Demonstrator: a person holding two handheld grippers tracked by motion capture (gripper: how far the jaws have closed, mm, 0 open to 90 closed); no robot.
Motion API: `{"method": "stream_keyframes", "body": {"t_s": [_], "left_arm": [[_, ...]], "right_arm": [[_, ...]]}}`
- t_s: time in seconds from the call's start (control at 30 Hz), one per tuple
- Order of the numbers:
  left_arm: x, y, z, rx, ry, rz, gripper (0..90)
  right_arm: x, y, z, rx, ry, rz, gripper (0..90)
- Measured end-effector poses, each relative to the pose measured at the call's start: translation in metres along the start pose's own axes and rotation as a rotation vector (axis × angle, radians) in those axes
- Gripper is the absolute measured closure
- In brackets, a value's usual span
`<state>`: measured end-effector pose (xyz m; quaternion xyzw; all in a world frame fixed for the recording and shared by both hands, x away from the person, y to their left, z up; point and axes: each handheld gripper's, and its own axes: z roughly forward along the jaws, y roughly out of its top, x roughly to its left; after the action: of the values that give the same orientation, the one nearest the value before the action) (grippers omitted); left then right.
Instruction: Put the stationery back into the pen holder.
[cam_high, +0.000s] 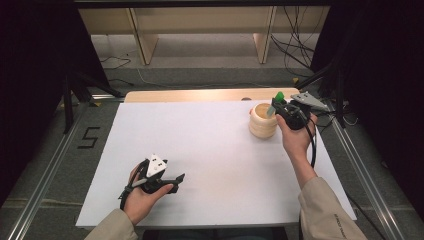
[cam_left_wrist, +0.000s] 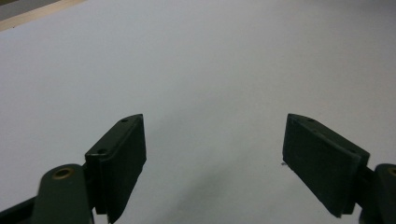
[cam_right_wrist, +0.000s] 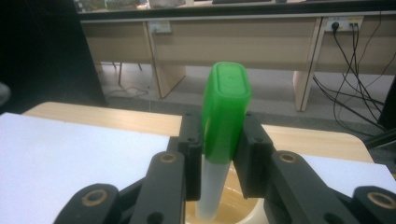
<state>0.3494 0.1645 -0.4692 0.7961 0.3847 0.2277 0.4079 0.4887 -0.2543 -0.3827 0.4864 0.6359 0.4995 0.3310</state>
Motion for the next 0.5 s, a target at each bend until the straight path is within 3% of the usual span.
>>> {"method": "stream_keyframes", "body": {"t_s": [0.5], "left_arm": [[-0.001,-0.001,0.001,0.005,-0.004,0.010,21.3]], "right_arm": [[-0.004,-0.016,0.013,0.066,-0.015,-0.016,74.4]]}}
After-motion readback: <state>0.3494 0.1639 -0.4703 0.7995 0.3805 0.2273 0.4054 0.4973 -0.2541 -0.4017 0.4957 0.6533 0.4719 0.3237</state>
